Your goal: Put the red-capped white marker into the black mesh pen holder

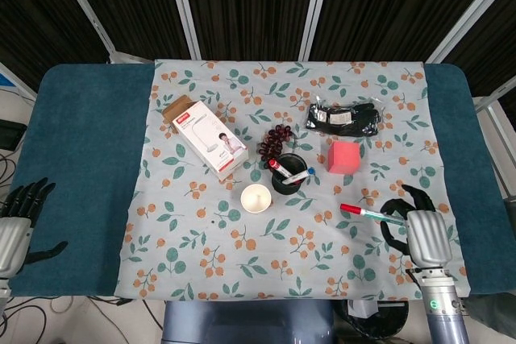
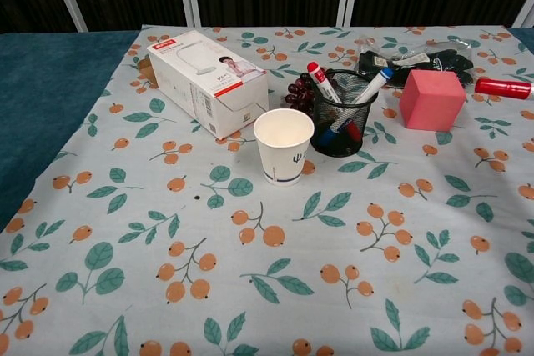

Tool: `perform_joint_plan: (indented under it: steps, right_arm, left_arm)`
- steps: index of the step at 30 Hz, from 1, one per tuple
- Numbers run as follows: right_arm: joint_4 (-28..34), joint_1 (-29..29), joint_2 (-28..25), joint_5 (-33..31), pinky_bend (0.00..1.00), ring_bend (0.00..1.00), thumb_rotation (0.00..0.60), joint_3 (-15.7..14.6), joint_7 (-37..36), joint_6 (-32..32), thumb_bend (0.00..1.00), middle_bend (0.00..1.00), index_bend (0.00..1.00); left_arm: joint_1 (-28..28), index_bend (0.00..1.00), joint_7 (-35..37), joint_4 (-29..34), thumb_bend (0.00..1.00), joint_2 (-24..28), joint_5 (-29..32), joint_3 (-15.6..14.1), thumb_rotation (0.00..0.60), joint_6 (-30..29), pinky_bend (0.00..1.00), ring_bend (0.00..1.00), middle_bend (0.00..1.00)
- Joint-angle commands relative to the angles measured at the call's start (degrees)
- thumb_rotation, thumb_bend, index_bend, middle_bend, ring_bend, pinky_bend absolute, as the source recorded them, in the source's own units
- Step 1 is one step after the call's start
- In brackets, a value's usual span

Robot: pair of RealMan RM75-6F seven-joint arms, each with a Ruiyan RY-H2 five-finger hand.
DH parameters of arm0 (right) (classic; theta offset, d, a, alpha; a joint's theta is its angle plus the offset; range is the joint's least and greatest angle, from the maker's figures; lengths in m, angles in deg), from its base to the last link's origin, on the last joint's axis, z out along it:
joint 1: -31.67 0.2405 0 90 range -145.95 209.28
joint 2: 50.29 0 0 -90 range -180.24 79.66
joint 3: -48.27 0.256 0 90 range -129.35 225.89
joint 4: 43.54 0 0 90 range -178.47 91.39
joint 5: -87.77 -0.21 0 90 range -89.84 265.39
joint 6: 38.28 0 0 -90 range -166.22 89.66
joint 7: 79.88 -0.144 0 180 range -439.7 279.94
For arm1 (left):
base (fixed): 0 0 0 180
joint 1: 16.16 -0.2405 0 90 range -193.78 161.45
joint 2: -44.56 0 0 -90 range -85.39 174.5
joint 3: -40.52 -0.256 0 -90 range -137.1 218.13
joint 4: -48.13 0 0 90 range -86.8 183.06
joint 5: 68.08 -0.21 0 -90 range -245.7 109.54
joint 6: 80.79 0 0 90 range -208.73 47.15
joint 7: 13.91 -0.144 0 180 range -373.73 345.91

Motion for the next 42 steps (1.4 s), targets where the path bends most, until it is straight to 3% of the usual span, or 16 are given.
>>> perform_joint_plan:
  steps: [1,12,19,23,31,42]
  right_arm:
    - [-1.2,2.7,1.7,1.1,0.17,0.18,0.600,2.1,5.2,-0.9,0.52,0.52,0.62]
    - [-7.3,13.5,8.2,2.0,0.17,0.19,0.600,10.4,23.8,-4.6,0.52,0.53,0.62]
    - [-12.3,19.7,10.9,1.8,0.17,0.19,0.600,13.3,33.2,-7.3,0.52,0.53,0.62]
    - [-16.9,22.9,12.0,3.5,0.17,0.19,0.600,13.2,39.3,-8.6,0.52,0.53,0.62]
    - [-21.8,25.9,13.2,4.4,0.17,0.19,0.600,10.9,44.2,-11.0,0.52,0.52,0.62]
    - [-24.4,25.3,15.0,3.6,0.17,0.19,0.600,7.0,43.3,-11.2,0.52,0.52,0.62]
  left_arm:
    - [0.2,0.00,0.2,-0.1,0.03,0.0,0.2,0.1,0.600,0.3,0.00,0.00,0.00]
    - [0.4,0.00,1.8,0.1,0.03,0.6,0.1,0.0,0.600,0.9,0.00,0.00,0.00]
    - [0.8,0.00,2.9,0.6,0.02,1.2,1.0,0.1,0.600,1.9,0.00,0.00,0.00]
    - [0.9,0.00,3.2,0.9,0.03,1.4,1.3,0.1,0.600,2.3,0.00,0.00,0.00]
    - [1.1,0.00,3.6,1.3,0.03,1.9,1.8,0.1,0.600,3.0,0.00,0.00,0.00]
    - [1.1,0.00,3.8,1.3,0.03,2.1,1.5,0.0,0.600,2.9,0.00,0.00,0.00]
